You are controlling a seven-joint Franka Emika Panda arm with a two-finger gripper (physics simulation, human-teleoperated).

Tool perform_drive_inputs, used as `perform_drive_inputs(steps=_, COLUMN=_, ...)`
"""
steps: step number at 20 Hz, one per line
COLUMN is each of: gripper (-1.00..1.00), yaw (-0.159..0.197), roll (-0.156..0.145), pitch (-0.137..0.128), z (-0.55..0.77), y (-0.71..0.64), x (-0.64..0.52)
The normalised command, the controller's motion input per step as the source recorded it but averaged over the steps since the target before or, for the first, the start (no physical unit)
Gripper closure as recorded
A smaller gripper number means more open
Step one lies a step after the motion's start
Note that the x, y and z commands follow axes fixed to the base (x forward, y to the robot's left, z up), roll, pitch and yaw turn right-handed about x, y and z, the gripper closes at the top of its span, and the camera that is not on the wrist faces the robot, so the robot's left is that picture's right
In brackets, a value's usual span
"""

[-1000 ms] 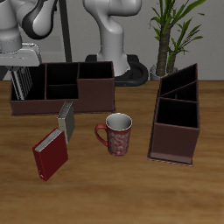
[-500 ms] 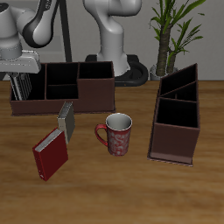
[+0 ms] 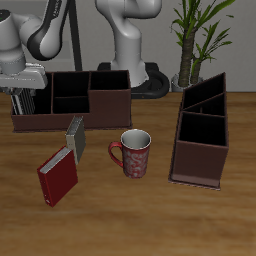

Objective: Place the striped book into the back desk caddy's left compartment and place the red book into the back desk caddy's left compartment and place the yellow book into the left desk caddy's right compartment

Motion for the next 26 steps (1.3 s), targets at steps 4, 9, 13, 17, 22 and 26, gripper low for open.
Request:
perform_drive_inputs(steps=4, gripper=-1.00, yaw=0.037, roll=-0.007, pitch=-0.017, z=0.14, y=0.17, x=0.07)
perform_drive_inputs(steps=9, gripper=-1.00, yaw=0.034, roll=-0.016, pitch=-0.027, z=0.20, y=0.25, x=0.18)
perform_drive_inputs(steps=13, gripper=-1.00, yaw=0.020, roll=-0.036, pitch=-0.041, z=0.32, y=0.29, x=0.20)
perform_drive_inputs(steps=17, gripper=-1.00, yaw=0.035, roll=-0.047, pitch=-0.062, z=0.41, y=0.28, x=0.23)
perform_drive_inputs(steps=22, gripper=-1.00, yaw=0.002, roll=-0.060, pitch=-0.031, z=0.36, y=0.27, x=0.31)
perform_drive_inputs(steps=26, gripper=-1.00, yaw=0.032, roll=-0.107, pitch=-0.039, z=0.28, y=0.18, x=0.34)
